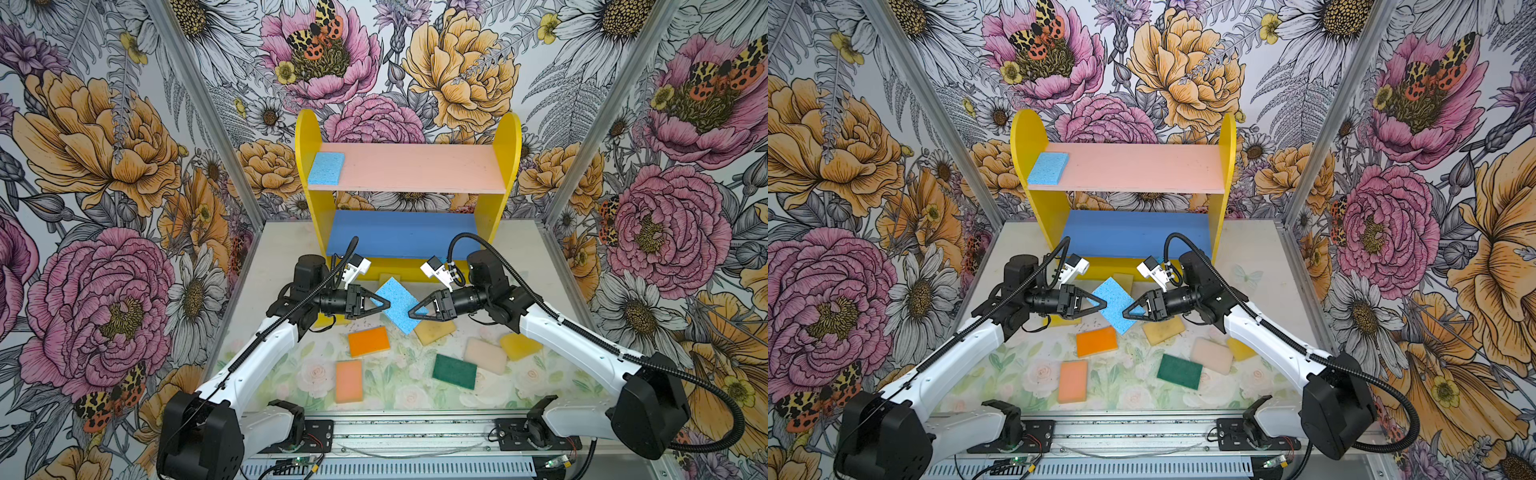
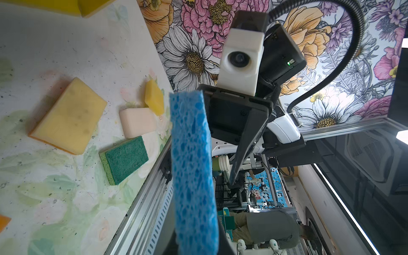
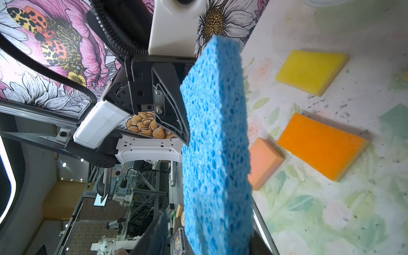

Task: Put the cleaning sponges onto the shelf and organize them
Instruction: 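Lift the blue sponge upright with the right gripper while the left gripper hovers, then carry the blue sponge to the pink shelf with the right gripper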

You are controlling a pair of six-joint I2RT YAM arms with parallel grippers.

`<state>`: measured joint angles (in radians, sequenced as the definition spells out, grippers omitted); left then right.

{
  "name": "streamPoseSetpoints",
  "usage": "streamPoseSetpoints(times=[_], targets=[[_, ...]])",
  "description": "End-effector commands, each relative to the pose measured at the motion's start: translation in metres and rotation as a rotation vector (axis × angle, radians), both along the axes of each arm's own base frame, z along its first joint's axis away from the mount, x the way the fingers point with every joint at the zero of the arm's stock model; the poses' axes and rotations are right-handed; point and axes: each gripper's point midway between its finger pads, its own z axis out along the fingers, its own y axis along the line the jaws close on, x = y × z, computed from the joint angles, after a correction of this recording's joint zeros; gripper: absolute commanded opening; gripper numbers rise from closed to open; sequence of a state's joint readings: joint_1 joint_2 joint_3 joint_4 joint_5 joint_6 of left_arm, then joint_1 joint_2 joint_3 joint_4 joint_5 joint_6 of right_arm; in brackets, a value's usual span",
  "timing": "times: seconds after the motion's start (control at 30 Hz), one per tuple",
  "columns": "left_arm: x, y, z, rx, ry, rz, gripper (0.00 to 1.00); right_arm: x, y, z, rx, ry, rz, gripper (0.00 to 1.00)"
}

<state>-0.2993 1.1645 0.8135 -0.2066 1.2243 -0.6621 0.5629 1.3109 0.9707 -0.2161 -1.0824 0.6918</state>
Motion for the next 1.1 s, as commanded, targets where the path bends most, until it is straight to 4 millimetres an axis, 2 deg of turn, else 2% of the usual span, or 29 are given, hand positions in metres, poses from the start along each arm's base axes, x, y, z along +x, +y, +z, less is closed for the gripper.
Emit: streamPoseSetpoints(times=[0.0, 0.1, 0.2, 0.23, 0.3, 0.37, 0.4, 0.5, 0.6, 0.8, 0.9, 1.07], targets=[[-0.005, -0.005, 0.012, -0.025, -0.050, -0.051, 0.06, -0.002, 0.000, 0.019, 0.030, -0.055, 0.001, 0.34], [-0.005, -0.005, 0.012, -0.025, -0.047, -0.048, 0.11, 0.002, 0.001, 0.019, 0.021, -0.052, -0.021, 0.12], [-0.001, -0.001, 0.014, -0.022, -0.054, -0.021, 0.32, 0.012, 0.000, 0.020, 0.001, -0.059, -0.086, 0.03], [0.003, 0.001, 0.017, -0.020, -0.060, 0.000, 0.44, 0.019, -0.001, 0.021, -0.012, -0.063, -0.132, 0.01], [0.011, 0.007, 0.024, -0.033, -0.066, 0.054, 0.66, 0.033, -0.005, 0.028, -0.021, -0.082, -0.239, 0.00], [0.019, 0.014, 0.036, -0.072, -0.083, 0.128, 0.83, 0.046, -0.011, 0.040, -0.009, -0.097, -0.344, 0.00], [0.022, 0.018, 0.045, -0.102, -0.099, 0.172, 0.89, 0.052, -0.013, 0.048, 0.015, -0.095, -0.390, 0.00], [0.028, 0.029, 0.064, -0.185, -0.137, 0.301, 0.99, 0.063, -0.014, 0.076, 0.155, -0.074, -0.478, 0.00], [0.026, 0.038, 0.073, -0.214, -0.179, 0.406, 0.99, 0.072, -0.012, 0.101, 0.257, -0.067, -0.535, 0.00], [0.014, 0.066, 0.078, -0.158, -0.263, 0.602, 0.99, 0.084, 0.007, 0.168, 0.286, -0.186, -0.611, 0.00], [0.011, 0.077, 0.097, -0.148, -0.318, 0.673, 0.99, 0.094, 0.022, 0.184, 0.277, -0.196, -0.619, 0.00], [0.021, 0.087, 0.133, -0.256, -0.364, 0.768, 0.99, 0.113, 0.042, 0.204, 0.345, -0.171, -0.677, 0.00]])
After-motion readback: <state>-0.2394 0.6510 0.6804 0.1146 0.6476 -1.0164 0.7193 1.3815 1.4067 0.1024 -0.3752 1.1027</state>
